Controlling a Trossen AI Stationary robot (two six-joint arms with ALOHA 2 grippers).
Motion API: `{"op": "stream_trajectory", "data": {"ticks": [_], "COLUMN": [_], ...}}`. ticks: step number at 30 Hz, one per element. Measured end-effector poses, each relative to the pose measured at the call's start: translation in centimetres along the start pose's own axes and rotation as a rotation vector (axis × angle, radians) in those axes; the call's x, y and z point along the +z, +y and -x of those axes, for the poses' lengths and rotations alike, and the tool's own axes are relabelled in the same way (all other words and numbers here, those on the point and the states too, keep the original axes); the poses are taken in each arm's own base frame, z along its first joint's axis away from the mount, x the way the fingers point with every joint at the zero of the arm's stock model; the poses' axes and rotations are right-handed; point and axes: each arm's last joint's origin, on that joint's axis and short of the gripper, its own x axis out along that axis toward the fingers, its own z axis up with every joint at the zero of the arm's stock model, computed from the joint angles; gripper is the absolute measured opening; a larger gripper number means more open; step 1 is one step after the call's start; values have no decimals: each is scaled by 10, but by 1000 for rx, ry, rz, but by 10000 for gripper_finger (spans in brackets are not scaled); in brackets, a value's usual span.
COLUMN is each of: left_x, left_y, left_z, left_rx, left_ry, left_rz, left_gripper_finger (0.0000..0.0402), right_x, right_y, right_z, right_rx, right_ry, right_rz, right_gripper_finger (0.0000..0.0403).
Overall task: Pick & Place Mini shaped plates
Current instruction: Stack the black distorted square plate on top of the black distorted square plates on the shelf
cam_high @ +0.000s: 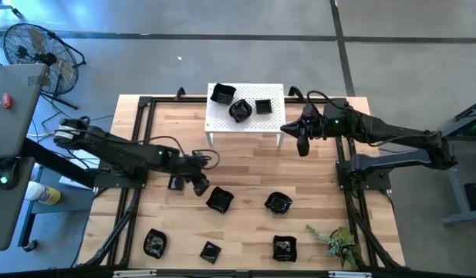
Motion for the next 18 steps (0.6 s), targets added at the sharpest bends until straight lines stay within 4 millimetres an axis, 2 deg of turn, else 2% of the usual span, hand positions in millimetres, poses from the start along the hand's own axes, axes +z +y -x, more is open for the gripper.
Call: {"op": "stream_trajectory", "data": {"ticks": [11,18], "left_x": [10,15], "left_y": [-18,-27], "left_z": [-47,-64], "left_rx": [71,71], "left_ry": [112,156], "left_rz": [-6,20], "left_gripper_finger": [128,128], "right_x": [4,5], "right_y": [0,0], "right_z": [0,0], "right_rx": [-20,-14], "right_ry": [-42,-60], "right_rz": [-25,-22], "right_gripper_finger": [6,2]}}
